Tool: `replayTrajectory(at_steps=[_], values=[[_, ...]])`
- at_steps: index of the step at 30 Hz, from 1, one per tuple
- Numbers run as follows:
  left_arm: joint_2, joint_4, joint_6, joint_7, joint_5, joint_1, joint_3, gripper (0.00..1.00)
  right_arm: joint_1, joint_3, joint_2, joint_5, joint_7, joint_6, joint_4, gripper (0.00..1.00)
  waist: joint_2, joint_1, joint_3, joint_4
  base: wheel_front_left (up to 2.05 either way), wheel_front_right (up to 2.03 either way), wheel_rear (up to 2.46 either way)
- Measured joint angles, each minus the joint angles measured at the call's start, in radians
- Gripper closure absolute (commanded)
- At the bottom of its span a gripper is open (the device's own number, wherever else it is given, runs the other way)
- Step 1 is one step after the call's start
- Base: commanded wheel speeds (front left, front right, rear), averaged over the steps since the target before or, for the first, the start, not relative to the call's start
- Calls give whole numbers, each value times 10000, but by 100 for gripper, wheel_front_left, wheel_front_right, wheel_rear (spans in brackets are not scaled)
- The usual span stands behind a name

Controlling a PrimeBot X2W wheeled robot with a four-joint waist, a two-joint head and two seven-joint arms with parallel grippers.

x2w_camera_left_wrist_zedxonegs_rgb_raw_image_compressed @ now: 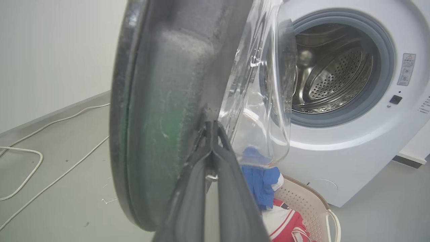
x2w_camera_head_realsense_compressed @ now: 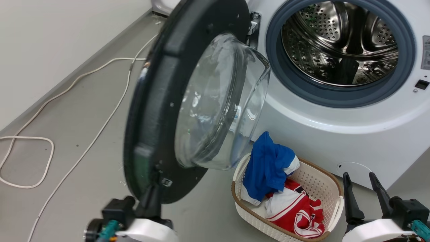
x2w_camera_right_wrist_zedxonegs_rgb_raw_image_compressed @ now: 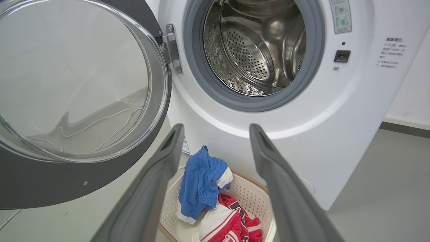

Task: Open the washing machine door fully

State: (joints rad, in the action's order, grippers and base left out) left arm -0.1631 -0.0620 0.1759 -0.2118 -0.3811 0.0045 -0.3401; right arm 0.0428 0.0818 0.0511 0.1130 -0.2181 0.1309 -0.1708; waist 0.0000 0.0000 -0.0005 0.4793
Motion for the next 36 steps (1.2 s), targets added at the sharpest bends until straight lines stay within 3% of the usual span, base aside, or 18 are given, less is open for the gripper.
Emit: replayTrajectory(at_steps=[12,18,24,32,36], values=[[-1200,-1498,-671,-280,-815,-1404,1580,100,-125,-48,-2,-25,136,0,67,0,0,0,366,-556,0,0,0],[-1785,-2688,-828,-337,-1139,-2223,2295,100,-259,-31,0,-46,205,-2,73,0,-1,1,700,-995,0,0,0],[-2266,-4249,-1252,-422,-1511,-3270,2905,100,-437,-23,-2,-102,222,0,102,0,0,1,1052,-1242,0,0,0],[-2527,-5954,-1662,-481,-1615,-4248,3409,100,-629,-65,-2,-148,240,0,77,0,0,1,1216,-1421,0,0,0],[-2284,-5626,-1693,-487,-1292,-4030,4092,100,-626,-79,-2,-109,215,0,-15,0,0,1,1111,-1489,0,0,0]])
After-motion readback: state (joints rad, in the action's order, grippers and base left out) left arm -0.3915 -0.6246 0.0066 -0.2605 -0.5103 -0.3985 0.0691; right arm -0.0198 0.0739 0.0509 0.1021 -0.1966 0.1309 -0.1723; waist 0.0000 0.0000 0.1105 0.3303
